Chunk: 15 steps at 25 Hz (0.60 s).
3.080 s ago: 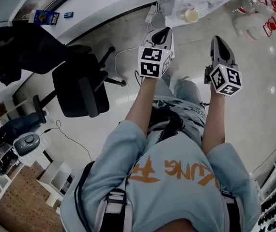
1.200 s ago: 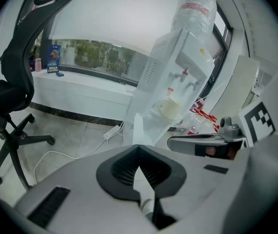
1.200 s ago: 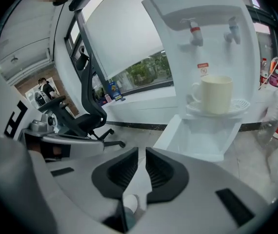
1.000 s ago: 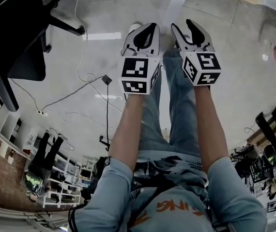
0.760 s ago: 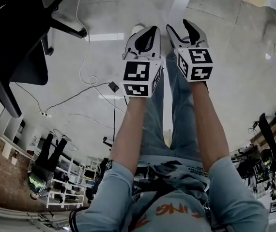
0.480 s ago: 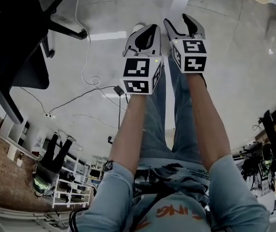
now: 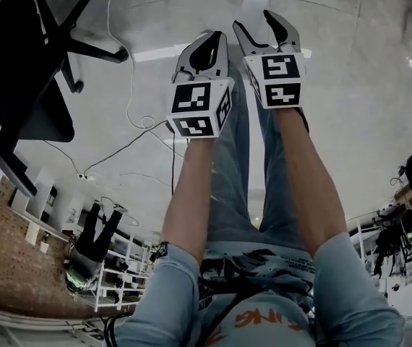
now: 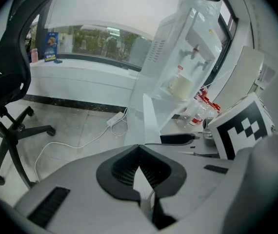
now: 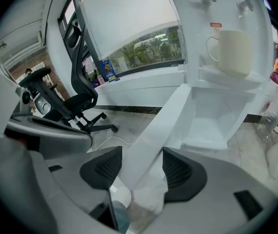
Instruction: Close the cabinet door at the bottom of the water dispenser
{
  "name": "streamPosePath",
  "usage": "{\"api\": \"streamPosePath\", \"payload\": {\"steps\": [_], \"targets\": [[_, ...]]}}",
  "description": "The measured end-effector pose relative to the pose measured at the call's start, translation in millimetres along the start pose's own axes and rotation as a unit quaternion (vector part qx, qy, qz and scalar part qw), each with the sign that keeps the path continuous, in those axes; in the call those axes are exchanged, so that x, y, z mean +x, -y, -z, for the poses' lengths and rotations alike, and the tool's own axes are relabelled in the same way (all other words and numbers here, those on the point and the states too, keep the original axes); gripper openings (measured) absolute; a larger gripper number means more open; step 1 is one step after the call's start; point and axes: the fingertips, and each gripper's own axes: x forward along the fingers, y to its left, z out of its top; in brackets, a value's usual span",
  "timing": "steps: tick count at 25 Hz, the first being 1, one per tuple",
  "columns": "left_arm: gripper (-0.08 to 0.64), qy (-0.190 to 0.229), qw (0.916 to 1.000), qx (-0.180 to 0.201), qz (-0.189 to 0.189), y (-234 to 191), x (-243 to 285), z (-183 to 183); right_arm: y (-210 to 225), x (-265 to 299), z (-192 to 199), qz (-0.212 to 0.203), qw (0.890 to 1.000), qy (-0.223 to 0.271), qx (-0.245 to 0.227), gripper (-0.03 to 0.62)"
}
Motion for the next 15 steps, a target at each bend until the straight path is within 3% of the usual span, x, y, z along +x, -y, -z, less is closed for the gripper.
{"api": "streamPosePath", "payload": {"steps": [4, 11, 15], "targets": [[0.020, -0.007, 0.9999, 0.009, 0.004, 7.4, 4.1, 7.9, 7.0, -1.8, 11.9, -0.003, 0.999, -0.007, 0.031, 0.250], [0.020, -0.013, 0.9993, 0.030, 0.019, 29.9, 11.4, 4.4, 26.8, -19.7, 21.3, 0.013, 0.999, -0.013, 0.029, 0.250], [0.020, -0.013, 0.9987, 0.041, 0.029, 45.8, 20.6, -1.1, 38.5, -27.0, 25.3, 0.007, 1.000, -0.022, 0.006, 0.249]]}}
